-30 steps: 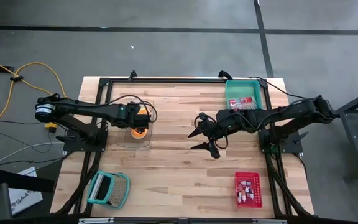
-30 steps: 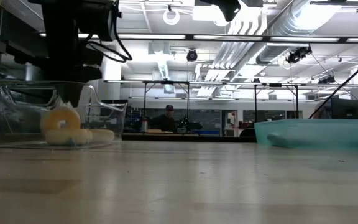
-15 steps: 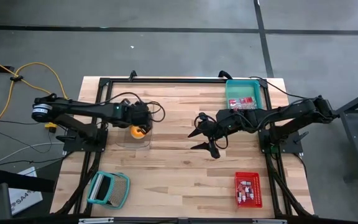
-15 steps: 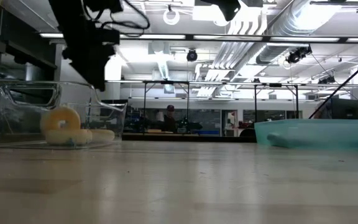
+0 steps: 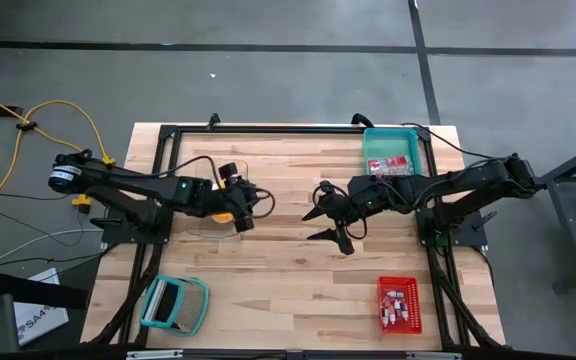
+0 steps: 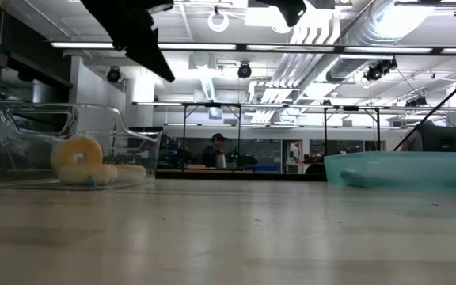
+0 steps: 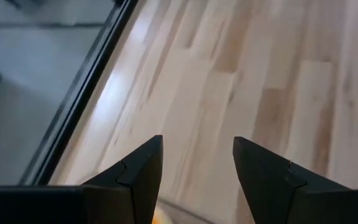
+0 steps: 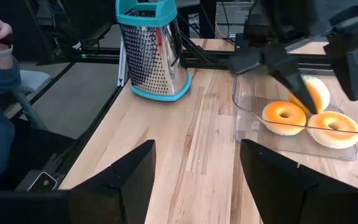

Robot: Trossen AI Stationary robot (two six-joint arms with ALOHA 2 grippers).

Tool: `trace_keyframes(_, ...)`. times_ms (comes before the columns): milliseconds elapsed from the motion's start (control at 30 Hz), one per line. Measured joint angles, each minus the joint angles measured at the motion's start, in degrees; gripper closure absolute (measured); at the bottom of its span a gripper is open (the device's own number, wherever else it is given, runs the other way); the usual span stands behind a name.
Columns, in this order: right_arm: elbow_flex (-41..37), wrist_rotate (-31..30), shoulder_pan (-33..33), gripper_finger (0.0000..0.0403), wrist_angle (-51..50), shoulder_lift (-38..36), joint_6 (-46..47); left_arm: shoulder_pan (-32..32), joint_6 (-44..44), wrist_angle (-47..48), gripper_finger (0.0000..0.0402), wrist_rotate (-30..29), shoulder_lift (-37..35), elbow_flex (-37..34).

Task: Pick & Place Food Item
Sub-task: Return to Home Position

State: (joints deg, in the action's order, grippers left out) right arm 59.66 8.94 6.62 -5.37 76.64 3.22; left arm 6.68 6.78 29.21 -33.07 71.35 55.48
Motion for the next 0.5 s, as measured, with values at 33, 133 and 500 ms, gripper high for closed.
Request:
trace_keyframes(33,0.00,0.01,0.02,0.0180,0.00,0.00,-0.02,0.62,-1.06,-0.71,0.0214,0.00,-0.02,0.00)
trace_keyframes(133,0.00,0.01,0.00,0.0180,0.00,0.00,0.00,2.33,-2.50,-2.76,0.0214,0.04,-0.02,0.00)
trace_keyframes(500,0.00,0.01,0.02,0.0180,-0.02,0.00,-0.01,4.52,-2.07,-3.75,0.0214,0.21,-0.02,0.00)
